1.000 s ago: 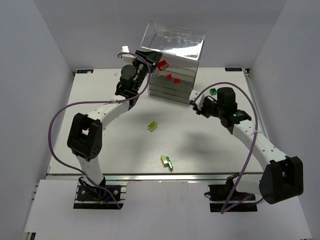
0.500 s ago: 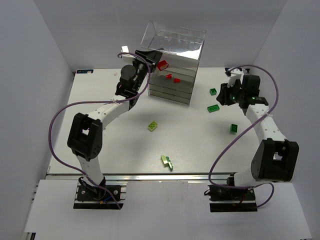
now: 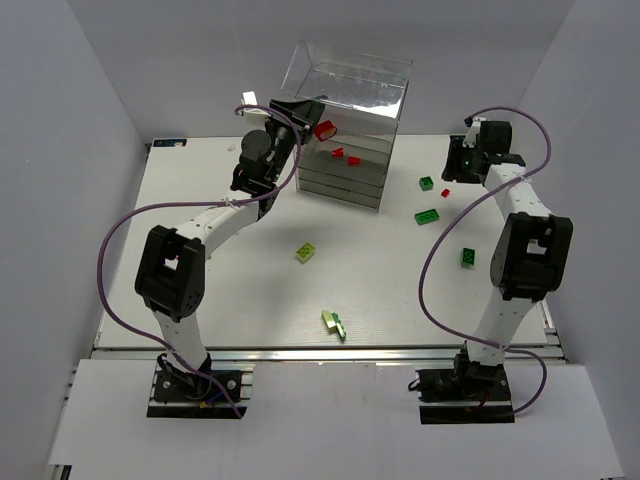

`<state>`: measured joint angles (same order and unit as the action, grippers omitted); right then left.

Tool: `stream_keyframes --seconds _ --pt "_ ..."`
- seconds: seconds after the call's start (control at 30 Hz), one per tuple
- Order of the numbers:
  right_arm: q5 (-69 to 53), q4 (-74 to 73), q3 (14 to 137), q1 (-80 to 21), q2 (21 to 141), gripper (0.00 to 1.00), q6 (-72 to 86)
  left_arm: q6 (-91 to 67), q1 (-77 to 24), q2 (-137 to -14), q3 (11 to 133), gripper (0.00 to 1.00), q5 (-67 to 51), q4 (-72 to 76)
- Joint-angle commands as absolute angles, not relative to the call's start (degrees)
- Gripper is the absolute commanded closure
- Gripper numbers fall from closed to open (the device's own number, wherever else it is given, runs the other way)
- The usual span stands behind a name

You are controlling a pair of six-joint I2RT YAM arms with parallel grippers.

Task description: Sort the legos into containers by color

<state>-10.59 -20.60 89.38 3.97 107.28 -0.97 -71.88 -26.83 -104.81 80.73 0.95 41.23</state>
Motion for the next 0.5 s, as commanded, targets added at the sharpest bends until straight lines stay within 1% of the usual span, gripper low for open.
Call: stream_keyframes --seconds 0.0,0.1,0.3,0.47 --pt "3.4 -22.3 93.5 4.2 110.7 0.49 3.9 -71.9 -26.6 -104.9 81.3 0.48 0.3 43.2" --pt "9.2 -22.4 93.9 4.2 112.8 0.50 7.5 -71.8 -26.6 -105.0 81.4 0.48 0.1 42.9" --pt "9.4 -21.4 94.4 4.0 115.9 0.43 10.5 -71.7 -26.6 -105.3 81.4 0.48 0.1 42.5" --pt "8.9 -20.3 96.6 3.6 119.3 0.41 10.7 -71.8 -26.6 -105.5 81.5 0.49 0.1 42.7"
